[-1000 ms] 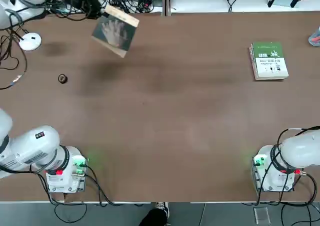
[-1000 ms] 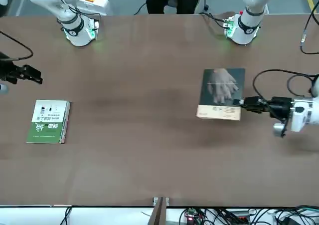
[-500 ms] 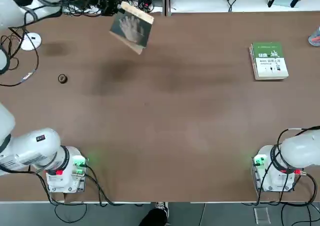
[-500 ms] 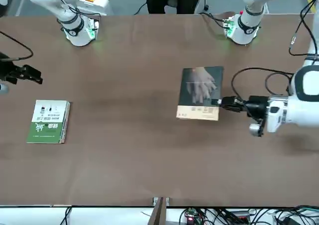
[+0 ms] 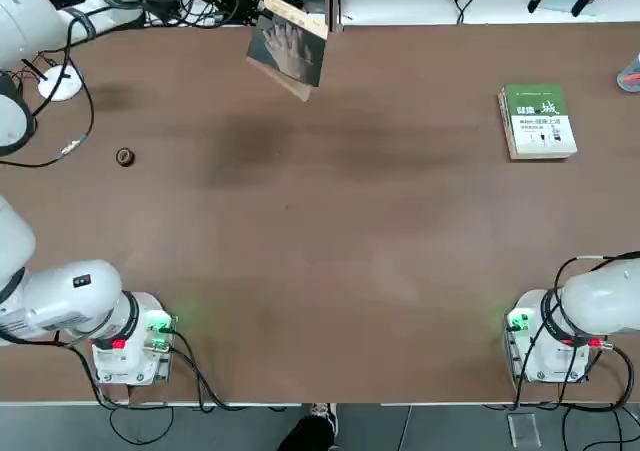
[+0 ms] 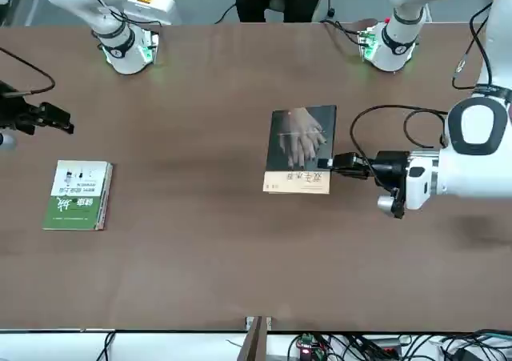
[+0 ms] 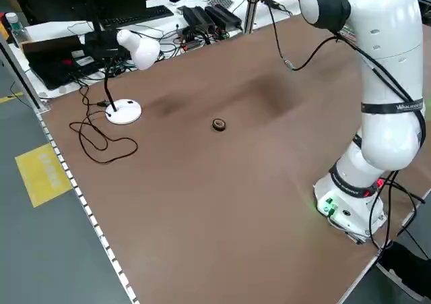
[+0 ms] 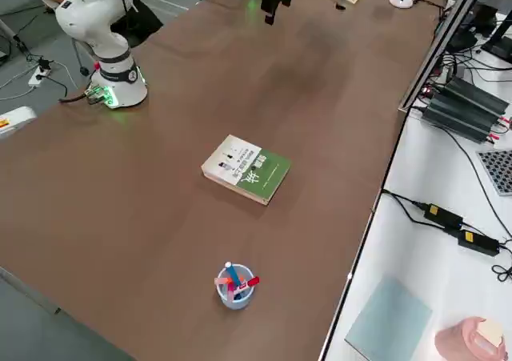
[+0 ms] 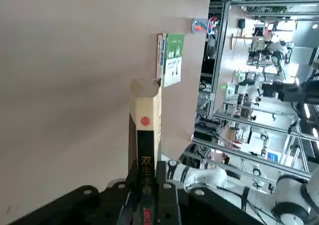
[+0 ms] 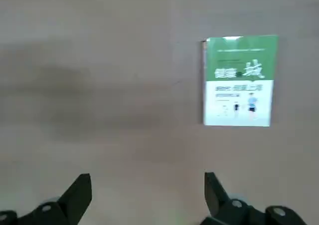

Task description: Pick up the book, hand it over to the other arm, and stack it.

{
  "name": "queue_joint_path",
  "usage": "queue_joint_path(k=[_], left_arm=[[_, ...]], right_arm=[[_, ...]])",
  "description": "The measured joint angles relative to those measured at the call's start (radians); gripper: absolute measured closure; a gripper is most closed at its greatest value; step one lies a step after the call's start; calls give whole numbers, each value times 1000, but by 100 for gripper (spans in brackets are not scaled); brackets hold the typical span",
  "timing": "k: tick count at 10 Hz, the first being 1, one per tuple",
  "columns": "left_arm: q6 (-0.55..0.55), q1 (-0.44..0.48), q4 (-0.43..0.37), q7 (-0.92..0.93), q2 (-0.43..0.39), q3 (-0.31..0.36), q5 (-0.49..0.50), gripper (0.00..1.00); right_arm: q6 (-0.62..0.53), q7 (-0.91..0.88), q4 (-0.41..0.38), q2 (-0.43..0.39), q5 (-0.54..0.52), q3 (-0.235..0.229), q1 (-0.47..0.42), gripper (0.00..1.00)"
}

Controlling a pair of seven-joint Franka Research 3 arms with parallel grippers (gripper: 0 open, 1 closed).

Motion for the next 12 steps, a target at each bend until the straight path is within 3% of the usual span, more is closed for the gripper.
queue_joint_path(k=[7, 12], left_arm=[[221, -131, 0, -34, 15, 1, -26, 99], [388, -243, 4, -52, 46, 2, -83, 99]], right_arm=[[0, 0, -4, 0, 324, -64, -30, 0], [18, -60, -81, 3, 532, -132, -32, 0]])
